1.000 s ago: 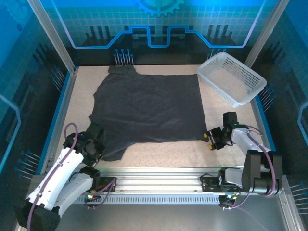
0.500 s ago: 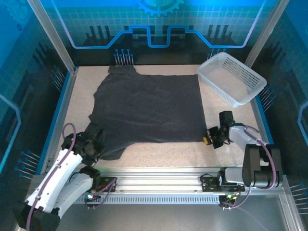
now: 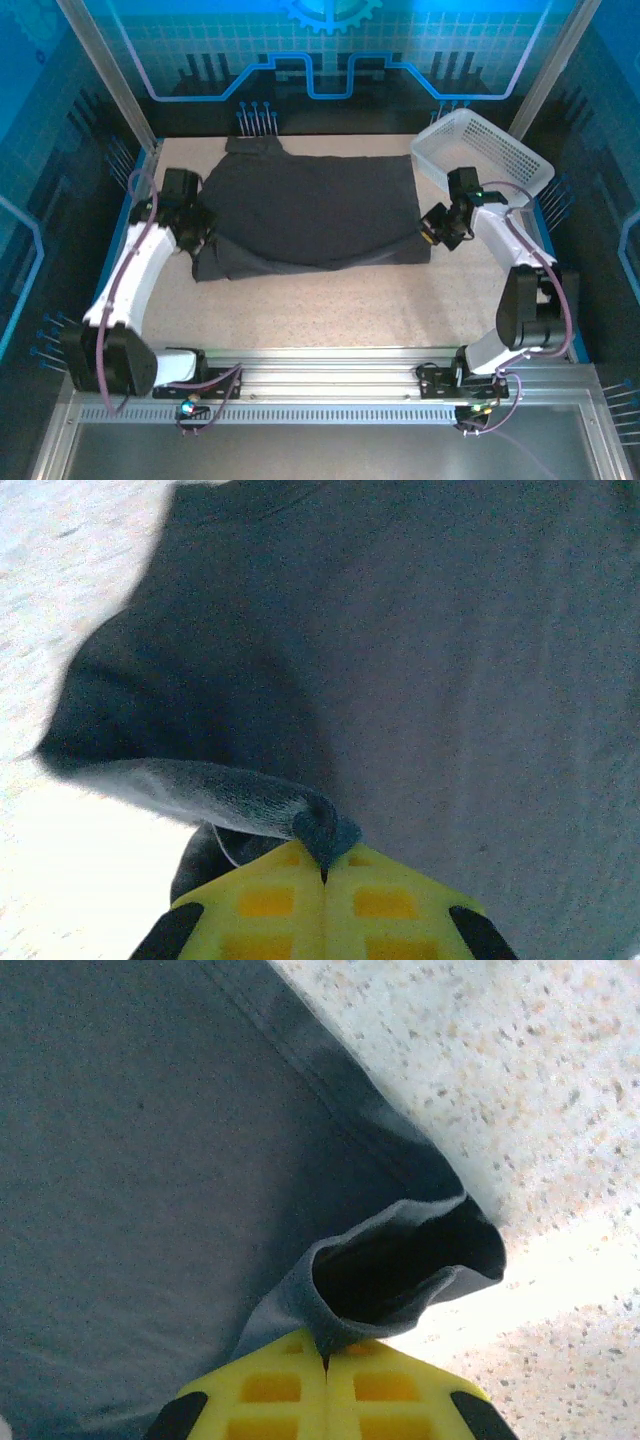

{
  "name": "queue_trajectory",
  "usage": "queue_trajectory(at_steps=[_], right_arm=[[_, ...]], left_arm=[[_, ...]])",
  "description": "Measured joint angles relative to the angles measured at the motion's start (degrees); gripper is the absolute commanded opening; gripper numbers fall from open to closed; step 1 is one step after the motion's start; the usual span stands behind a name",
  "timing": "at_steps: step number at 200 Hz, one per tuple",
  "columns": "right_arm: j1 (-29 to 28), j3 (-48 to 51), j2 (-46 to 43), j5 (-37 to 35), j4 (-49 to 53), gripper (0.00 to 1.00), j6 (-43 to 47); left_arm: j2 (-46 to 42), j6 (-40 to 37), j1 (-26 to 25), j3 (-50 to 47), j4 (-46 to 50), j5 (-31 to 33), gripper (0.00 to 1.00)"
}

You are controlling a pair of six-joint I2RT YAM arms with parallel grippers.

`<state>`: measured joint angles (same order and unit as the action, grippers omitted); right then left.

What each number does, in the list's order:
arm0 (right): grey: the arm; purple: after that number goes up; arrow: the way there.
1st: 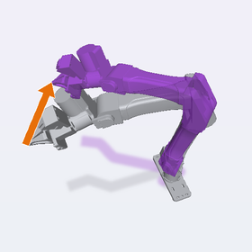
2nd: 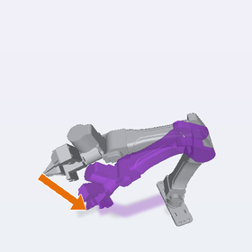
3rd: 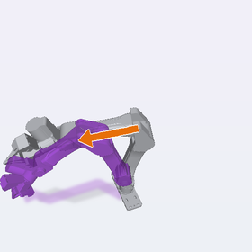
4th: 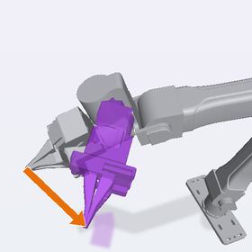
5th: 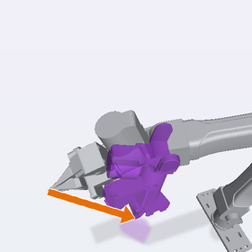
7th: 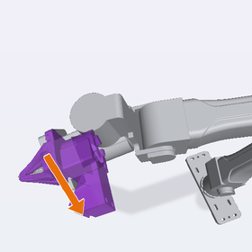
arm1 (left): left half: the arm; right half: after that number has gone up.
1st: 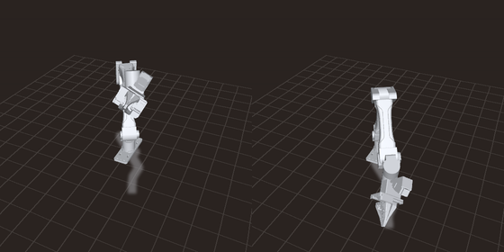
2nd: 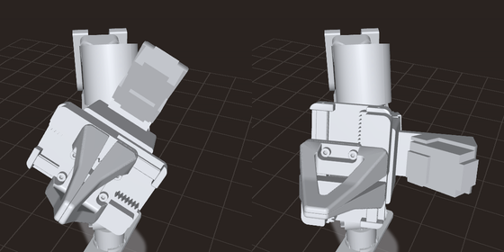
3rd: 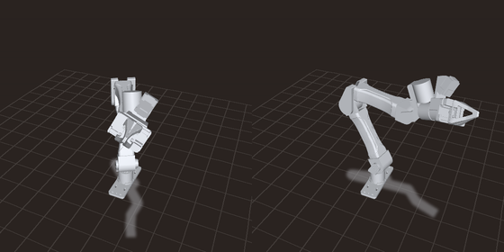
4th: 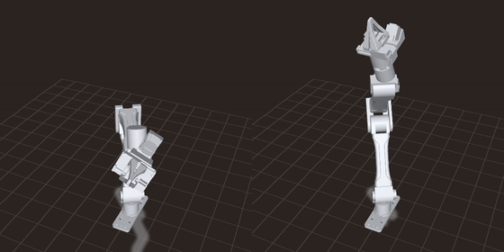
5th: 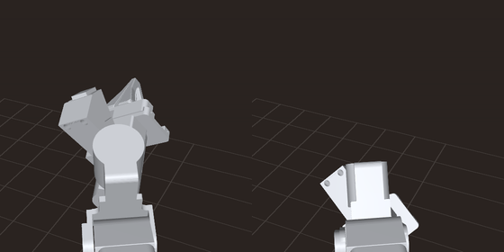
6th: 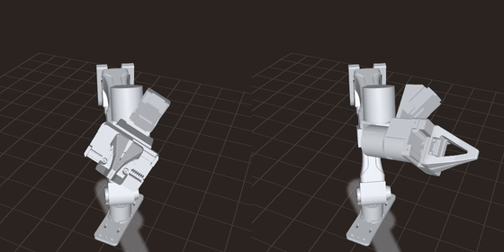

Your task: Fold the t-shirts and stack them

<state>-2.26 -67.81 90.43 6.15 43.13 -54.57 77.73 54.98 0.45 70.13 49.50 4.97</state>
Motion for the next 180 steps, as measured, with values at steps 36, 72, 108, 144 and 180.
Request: queue_trajectory(at_steps=[36,72,108,144,180], right_arm=[[-0.55,-8.35,8.26,-1.88,2.10,0.00,1.55],[-1.36,-14.10,14.69,-3.19,3.23,0.00,2.21],[-1.88,-18.36,18.56,-4.35,4.42,0.00,2.99],[-1.95,-20.92,21.44,-4.83,5.20,0.01,3.69],[-1.92,-26.14,25.73,-4.42,6.49,0.47,7.50]], left_arm=[[12.50,-5.79,2.29,10.01,-5.53,-2.89,0.00],[20.92,-10.75,3.15,16.28,-6.88,-4.22,0.00],[26.16,-14.47,3.21,21.20,-7.43,-4.42,0.00],[29.38,-16.63,3.32,23.37,-7.58,-4.37,0.01],[31.74,-18.95,4.87,24.96,-5.77,-3.21,0.56]])
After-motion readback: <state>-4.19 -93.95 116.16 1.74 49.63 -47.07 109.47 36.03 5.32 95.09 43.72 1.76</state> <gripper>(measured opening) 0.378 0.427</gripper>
